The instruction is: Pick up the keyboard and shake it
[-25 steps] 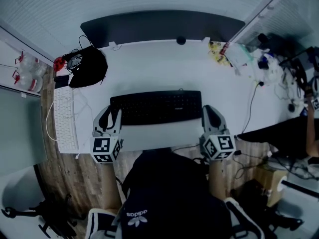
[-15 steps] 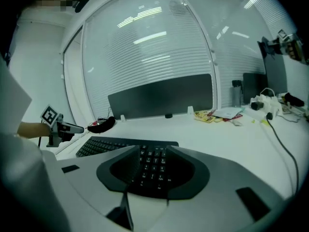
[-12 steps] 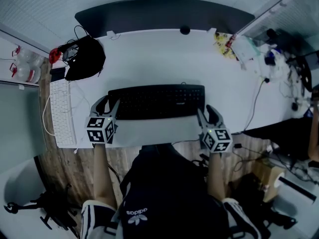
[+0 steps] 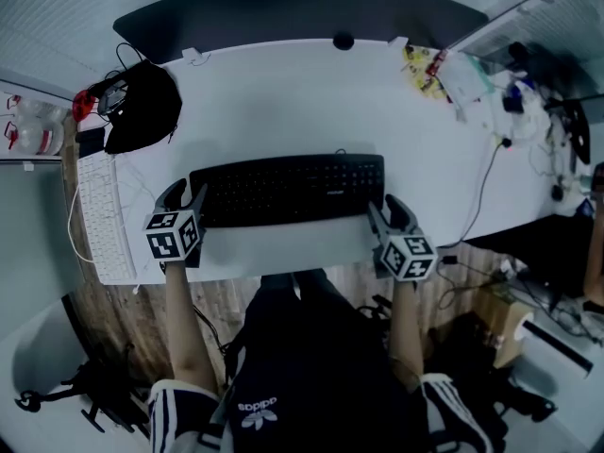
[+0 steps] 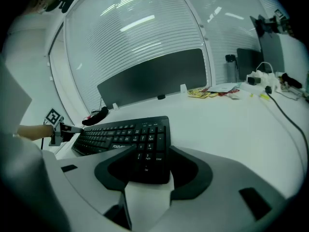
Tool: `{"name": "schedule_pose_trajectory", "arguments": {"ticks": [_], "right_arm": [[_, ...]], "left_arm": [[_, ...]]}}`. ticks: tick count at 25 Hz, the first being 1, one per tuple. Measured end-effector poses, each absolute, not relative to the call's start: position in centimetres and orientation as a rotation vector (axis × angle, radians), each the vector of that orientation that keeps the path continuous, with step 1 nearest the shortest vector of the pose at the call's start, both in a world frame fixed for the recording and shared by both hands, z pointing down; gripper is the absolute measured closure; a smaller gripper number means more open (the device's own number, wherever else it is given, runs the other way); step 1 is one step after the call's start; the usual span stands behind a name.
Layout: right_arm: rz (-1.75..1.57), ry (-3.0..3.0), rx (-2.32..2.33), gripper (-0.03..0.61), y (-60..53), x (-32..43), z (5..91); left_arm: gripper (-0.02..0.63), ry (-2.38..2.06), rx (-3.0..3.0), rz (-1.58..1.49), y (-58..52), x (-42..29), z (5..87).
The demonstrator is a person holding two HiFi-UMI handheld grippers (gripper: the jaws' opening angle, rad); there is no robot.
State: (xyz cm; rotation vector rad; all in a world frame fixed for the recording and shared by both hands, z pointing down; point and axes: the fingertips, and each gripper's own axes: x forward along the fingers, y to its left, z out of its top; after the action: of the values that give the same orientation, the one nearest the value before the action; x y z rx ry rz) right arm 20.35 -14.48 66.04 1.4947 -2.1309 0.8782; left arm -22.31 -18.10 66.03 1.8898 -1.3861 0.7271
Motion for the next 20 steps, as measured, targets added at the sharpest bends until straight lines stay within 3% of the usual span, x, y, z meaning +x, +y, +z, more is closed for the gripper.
{"name": "schedule_pose_trajectory", "arguments": {"ticks": [20], "right_arm": [[1.016, -2.111, 1.42, 0.373, -15.5, 20.3, 68.4]], "left_arm": [[0.403, -1.24, 1.835, 0.686, -17.7, -21.6, 67.7]]}}
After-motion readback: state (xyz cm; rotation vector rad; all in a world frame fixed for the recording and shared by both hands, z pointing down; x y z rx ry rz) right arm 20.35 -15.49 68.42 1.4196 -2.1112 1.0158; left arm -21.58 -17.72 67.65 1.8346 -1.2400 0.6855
